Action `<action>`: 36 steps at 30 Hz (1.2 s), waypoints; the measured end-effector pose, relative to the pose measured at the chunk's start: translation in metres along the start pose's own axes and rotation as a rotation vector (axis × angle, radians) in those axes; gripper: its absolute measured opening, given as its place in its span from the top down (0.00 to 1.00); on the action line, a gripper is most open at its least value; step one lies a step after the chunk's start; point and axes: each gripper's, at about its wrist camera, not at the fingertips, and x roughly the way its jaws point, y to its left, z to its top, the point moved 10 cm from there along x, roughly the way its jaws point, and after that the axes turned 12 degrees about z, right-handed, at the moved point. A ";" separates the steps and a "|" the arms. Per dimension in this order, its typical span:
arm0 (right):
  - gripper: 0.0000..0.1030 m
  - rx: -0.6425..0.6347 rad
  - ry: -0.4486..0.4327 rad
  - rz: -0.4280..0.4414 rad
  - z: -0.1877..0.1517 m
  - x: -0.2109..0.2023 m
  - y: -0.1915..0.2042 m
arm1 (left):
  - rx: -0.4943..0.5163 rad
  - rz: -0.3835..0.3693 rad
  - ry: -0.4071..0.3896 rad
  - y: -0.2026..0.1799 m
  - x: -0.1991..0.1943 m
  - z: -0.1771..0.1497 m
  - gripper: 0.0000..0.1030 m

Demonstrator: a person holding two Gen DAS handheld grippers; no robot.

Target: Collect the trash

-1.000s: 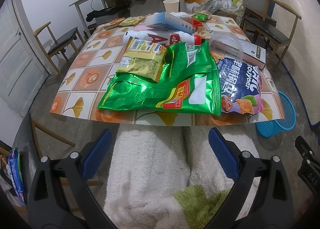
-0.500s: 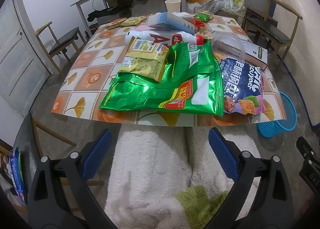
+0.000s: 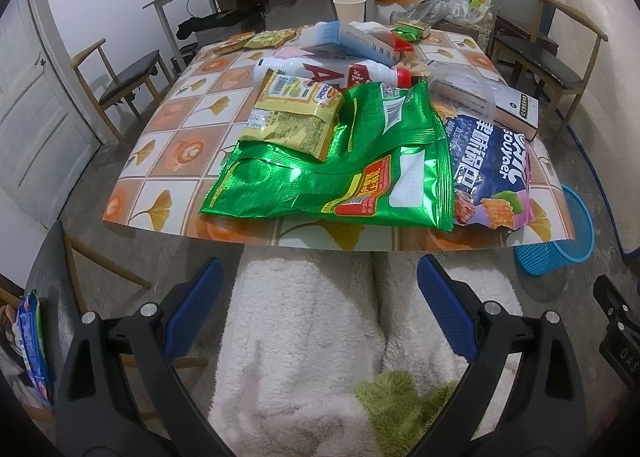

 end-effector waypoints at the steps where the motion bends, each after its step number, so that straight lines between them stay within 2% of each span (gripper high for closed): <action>1: 0.06 0.001 0.000 0.001 0.000 -0.001 0.001 | -0.001 0.000 0.001 0.001 0.001 0.000 0.10; 20: 0.06 -0.015 0.015 0.036 0.002 0.008 0.009 | -0.011 -0.001 -0.001 0.004 0.007 -0.001 0.10; 26: 0.06 -0.019 -0.008 0.078 0.013 0.012 0.015 | -0.046 0.024 -0.073 0.022 0.006 0.019 0.10; 31: 0.06 -0.032 -0.065 0.145 0.037 0.014 0.025 | -0.086 0.036 -0.078 0.049 0.017 0.044 0.10; 34: 0.06 -0.060 -0.080 0.178 0.050 0.019 0.033 | -0.134 0.002 -0.124 0.066 0.020 0.064 0.10; 35: 0.06 -0.067 -0.082 0.183 0.054 0.020 0.035 | -0.140 -0.040 -0.138 0.068 0.022 0.071 0.10; 36: 0.06 -0.074 -0.085 0.190 0.058 0.022 0.037 | -0.145 -0.121 -0.139 0.068 0.025 0.079 0.10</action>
